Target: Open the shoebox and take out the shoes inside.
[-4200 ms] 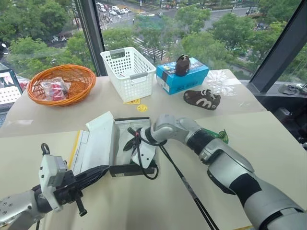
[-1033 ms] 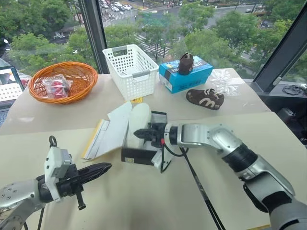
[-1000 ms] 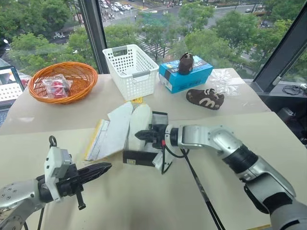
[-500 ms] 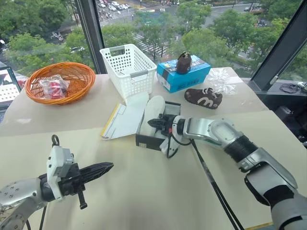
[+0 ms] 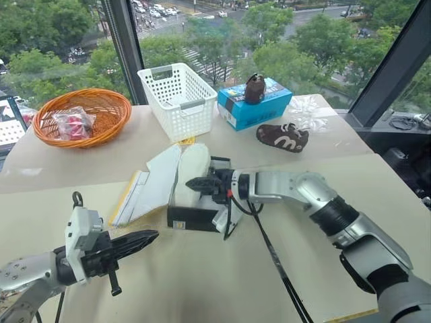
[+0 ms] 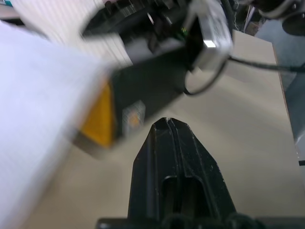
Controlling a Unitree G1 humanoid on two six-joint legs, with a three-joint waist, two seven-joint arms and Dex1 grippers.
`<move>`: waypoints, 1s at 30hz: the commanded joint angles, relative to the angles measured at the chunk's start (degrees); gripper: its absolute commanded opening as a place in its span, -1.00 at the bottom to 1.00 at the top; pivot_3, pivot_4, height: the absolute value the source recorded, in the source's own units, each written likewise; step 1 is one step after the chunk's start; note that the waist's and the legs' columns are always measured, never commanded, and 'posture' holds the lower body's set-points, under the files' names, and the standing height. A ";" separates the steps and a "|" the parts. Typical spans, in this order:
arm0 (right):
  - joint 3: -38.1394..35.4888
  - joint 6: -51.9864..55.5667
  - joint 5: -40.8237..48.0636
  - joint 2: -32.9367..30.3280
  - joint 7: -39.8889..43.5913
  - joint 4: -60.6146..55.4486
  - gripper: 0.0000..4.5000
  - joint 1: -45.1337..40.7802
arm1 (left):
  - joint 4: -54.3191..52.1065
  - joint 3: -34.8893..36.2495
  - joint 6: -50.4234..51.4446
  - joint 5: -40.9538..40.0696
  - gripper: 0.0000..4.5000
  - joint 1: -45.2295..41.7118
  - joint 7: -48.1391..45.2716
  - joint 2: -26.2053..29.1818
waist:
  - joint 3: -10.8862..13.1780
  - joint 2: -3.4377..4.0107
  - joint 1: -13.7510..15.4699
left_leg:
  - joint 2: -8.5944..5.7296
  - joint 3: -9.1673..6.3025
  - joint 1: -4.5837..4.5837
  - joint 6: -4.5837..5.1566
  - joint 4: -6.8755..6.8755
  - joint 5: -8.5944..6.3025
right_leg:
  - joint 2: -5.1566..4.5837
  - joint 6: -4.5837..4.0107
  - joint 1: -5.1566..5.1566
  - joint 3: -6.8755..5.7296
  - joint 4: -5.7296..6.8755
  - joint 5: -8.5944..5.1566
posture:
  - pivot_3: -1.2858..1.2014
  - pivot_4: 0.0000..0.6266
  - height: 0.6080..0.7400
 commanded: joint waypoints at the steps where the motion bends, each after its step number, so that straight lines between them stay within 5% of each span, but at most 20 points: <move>1: -2.78 0.36 8.44 2.01 3.21 -4.97 -0.76 -1.40 | -0.77 1.18 0.23 -0.69 -1.00 -0.68 -0.24 0.93 | 0.00 0.00 -0.22 | 0.00 0.00 0.01 0.00 -0.02 0.00 | 0.00 0.00 0.00 0.00 0.01 0.00 | 0.03 -0.52 0.94; 20: -2.37 1.94 -5.24 1.08 0.33 0.36 -0.76 -5.24 | -0.40 0.79 1.57 -1.34 -1.00 -1.93 -0.50 2.08 | 0.00 -0.01 -0.17 | -0.01 0.02 0.00 -0.01 -0.03 0.00 | -0.04 0.00 -0.02 0.00 0.01 0.01 | 0.03 -0.52 0.94; 30: -3.03 2.32 6.83 3.17 7.94 -3.69 -0.76 -0.30 | -1.59 3.69 2.20 -2.16 -1.00 -1.06 0.45 1.94 | -0.01 -0.02 -0.16 | -0.02 -0.01 -0.01 -0.01 -0.06 0.00 | -0.07 0.00 -0.02 -0.02 0.01 0.01 | 0.03 -0.52 0.94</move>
